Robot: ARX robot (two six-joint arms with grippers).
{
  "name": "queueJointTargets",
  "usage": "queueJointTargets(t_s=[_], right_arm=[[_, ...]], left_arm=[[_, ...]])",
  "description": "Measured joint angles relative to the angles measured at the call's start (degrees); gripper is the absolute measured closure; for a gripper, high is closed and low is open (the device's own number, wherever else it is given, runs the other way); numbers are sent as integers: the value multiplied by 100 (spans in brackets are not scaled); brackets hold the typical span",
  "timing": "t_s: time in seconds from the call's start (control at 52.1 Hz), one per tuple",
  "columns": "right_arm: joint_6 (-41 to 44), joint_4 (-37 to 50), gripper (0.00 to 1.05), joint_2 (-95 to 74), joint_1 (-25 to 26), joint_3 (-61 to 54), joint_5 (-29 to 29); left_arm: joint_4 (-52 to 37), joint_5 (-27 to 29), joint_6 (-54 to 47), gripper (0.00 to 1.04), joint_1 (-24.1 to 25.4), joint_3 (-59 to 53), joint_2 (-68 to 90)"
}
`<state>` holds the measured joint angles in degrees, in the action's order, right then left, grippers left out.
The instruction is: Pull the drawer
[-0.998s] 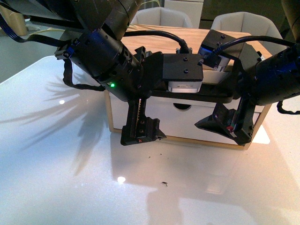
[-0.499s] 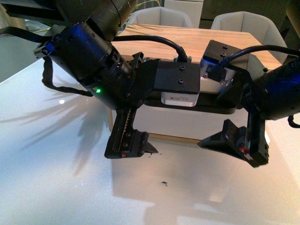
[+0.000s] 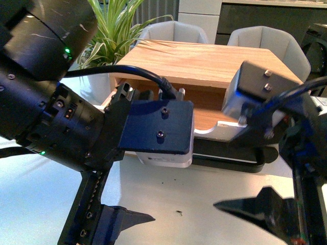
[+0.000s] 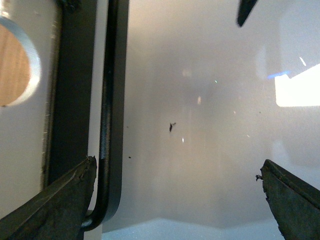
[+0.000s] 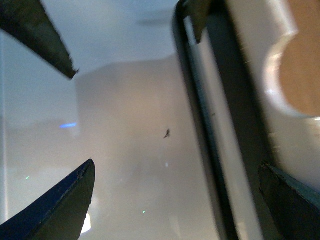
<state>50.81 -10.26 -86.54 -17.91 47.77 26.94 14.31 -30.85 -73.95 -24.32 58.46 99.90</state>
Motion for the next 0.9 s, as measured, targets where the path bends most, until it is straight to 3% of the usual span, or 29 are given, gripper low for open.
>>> queueJointTargets(t_s=[0.288,0.537,0.729,0.902], right_arm=[[-1086,1447,9,1069,278,-780,-85],[-2693,3700,9,1895,476,-2020,-1519],[-3731,4791,9,2308,529,-2833,-2846],[-4404,5211,9,2695,520,-3373,-3558]], left_arm=[[-2280,-7,1392,7,59,-1147,-1169],[-4564,1239,3174,7,264,-2621,-2483],[-5021,2000,4850,7,544,-3637,-3633],[-4878,2345,6170,7,1156,-4260,-4476]])
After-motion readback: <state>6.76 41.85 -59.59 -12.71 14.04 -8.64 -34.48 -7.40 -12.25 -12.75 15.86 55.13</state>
